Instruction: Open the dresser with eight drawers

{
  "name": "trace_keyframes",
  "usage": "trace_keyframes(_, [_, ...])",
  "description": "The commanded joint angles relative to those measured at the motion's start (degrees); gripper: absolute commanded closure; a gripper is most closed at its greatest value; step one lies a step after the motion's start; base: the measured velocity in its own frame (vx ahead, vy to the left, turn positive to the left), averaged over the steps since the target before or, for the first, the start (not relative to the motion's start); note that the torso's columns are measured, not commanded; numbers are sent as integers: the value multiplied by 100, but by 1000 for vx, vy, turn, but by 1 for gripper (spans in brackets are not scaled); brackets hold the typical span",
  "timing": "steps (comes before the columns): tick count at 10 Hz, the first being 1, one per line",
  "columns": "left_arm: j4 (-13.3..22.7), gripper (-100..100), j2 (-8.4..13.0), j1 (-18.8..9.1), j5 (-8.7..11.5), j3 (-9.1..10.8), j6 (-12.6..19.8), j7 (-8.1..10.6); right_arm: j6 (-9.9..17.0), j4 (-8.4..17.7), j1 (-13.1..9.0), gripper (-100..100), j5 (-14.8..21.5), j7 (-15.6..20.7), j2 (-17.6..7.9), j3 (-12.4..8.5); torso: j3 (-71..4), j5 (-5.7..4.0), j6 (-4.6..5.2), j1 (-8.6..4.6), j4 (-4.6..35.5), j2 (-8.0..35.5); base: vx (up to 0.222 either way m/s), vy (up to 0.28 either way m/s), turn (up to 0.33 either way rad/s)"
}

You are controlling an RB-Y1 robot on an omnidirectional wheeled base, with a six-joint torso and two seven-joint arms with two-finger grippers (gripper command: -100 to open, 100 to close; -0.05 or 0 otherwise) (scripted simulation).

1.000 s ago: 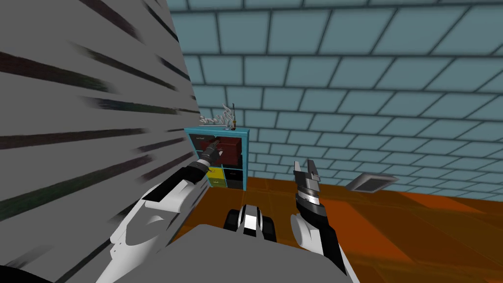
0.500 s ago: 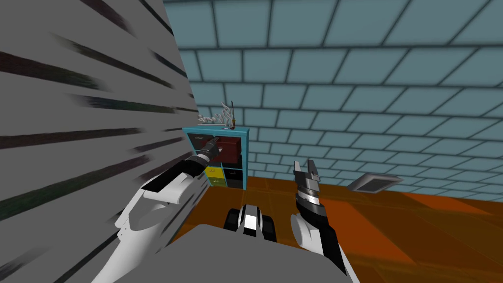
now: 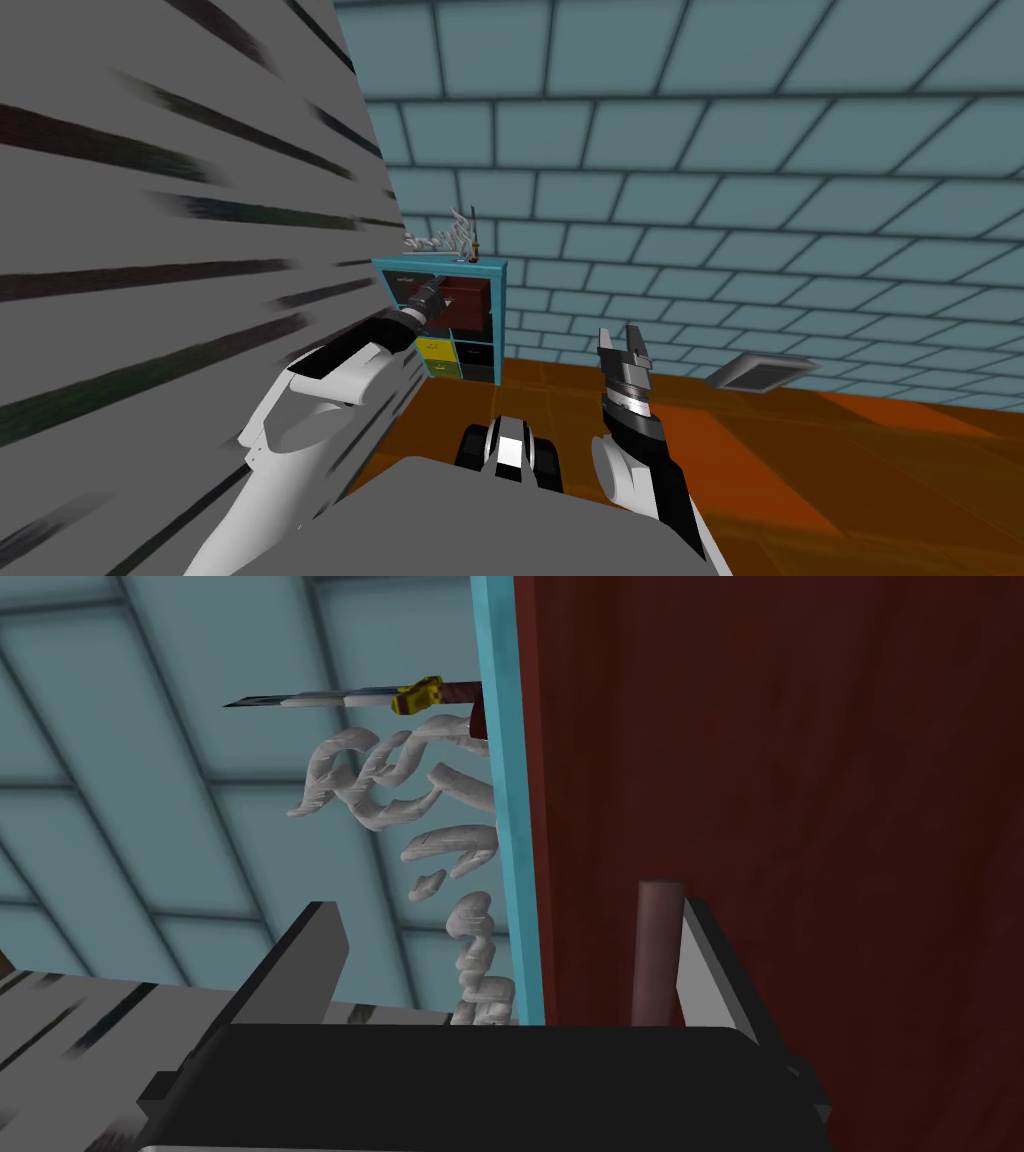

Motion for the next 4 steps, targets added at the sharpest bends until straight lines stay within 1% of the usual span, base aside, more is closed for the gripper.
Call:
trace_keyframes(1, [5,0,-1,4,1,-2,5,0,0,0,0,0,0,0,0,0,-3,2,1,0,-4,-5,0,0,0])
trace_keyframes(4, [13,0,-2,10,2,-5,14,1,0,0,0,0,0,0,0,0,-7,5,2,2,-10,-12,0,0,0])
